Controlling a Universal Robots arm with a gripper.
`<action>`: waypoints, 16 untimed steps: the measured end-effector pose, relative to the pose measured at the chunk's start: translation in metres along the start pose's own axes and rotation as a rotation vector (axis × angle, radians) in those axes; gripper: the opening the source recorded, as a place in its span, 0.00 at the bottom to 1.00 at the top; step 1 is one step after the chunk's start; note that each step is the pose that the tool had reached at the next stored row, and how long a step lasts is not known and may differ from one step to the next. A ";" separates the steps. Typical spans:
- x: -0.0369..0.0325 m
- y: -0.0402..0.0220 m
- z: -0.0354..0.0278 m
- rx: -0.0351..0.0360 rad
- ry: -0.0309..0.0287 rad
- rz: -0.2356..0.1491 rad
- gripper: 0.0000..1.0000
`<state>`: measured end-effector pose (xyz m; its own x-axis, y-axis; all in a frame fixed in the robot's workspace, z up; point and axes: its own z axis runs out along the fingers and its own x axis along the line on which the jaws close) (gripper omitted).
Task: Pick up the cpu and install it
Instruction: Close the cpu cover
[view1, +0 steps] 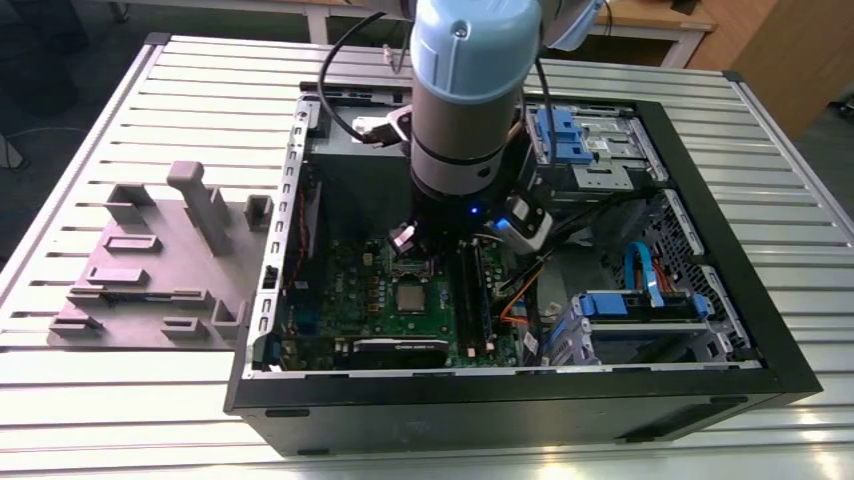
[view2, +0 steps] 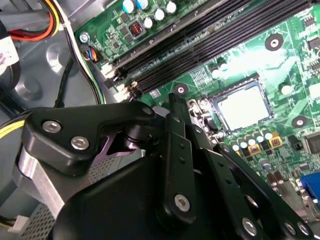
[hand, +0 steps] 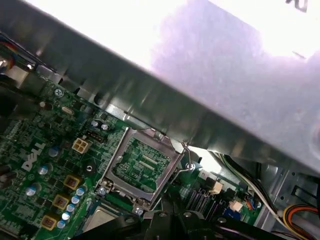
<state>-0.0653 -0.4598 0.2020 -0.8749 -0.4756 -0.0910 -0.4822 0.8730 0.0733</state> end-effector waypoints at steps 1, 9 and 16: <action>-0.0004 -0.0003 0.0006 0.0000 0.0000 0.000 0.10; -0.0005 0.0003 0.0060 0.0002 0.0002 0.000 0.10; 0.0009 0.0014 0.0064 0.0006 -0.0010 0.000 0.10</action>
<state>-0.0666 -0.4583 0.1957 -0.8748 -0.4756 -0.0921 -0.4823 0.8730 0.0728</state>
